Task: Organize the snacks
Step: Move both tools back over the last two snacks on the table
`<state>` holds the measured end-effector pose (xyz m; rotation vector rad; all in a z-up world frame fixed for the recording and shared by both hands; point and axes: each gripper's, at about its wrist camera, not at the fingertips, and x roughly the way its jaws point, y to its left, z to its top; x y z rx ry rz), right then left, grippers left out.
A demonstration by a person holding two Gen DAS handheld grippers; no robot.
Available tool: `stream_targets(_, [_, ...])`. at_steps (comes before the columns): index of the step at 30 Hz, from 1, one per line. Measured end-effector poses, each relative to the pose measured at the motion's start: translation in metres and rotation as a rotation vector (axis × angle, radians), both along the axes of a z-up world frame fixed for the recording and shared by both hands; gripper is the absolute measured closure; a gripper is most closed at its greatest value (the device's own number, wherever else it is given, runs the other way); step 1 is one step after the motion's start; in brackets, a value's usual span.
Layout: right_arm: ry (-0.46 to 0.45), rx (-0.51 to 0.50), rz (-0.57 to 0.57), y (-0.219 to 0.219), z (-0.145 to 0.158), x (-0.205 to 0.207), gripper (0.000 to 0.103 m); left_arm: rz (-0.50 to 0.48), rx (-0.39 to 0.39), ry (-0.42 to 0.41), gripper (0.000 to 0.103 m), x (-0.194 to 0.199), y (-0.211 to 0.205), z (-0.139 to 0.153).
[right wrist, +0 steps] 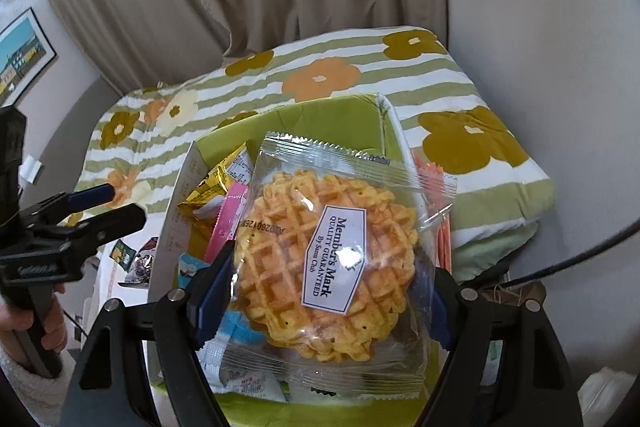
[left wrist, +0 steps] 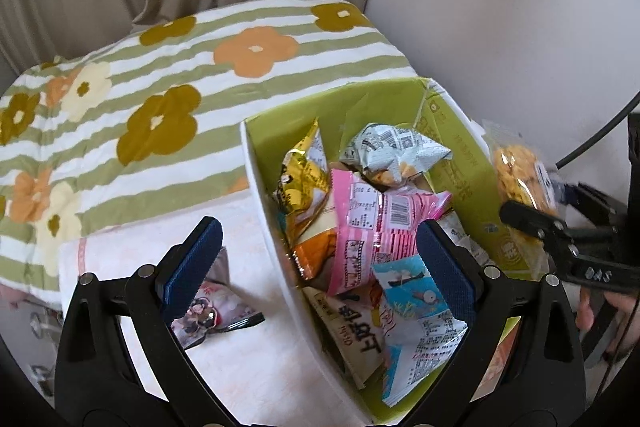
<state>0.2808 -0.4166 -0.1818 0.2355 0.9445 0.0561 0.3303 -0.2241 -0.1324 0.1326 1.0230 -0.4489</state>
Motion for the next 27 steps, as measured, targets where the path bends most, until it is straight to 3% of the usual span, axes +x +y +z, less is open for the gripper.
stream_targets(2, [-0.009, -0.025, 0.008, 0.004, -0.002, 0.005, 0.020, 0.006, 0.008, -0.002, 0.006, -0.001, 0.003, 0.000])
stream_targets(5, [-0.039, -0.040, 0.006, 0.004, -0.001, 0.009, 0.001, 0.016, 0.016, -0.005, 0.006, -0.005, 0.008, -0.002])
stream_targets(16, [-0.060, -0.013, 0.085, 0.016, 0.015, -0.014, 0.001, 0.114, -0.003, 0.009, 0.006, -0.046, 0.047, -0.003])
stream_targets(27, [-0.165, 0.036, 0.318, 0.082, 0.053, -0.023, 0.001, 0.302, 0.050, -0.062, 0.006, -0.103, 0.129, 0.023])
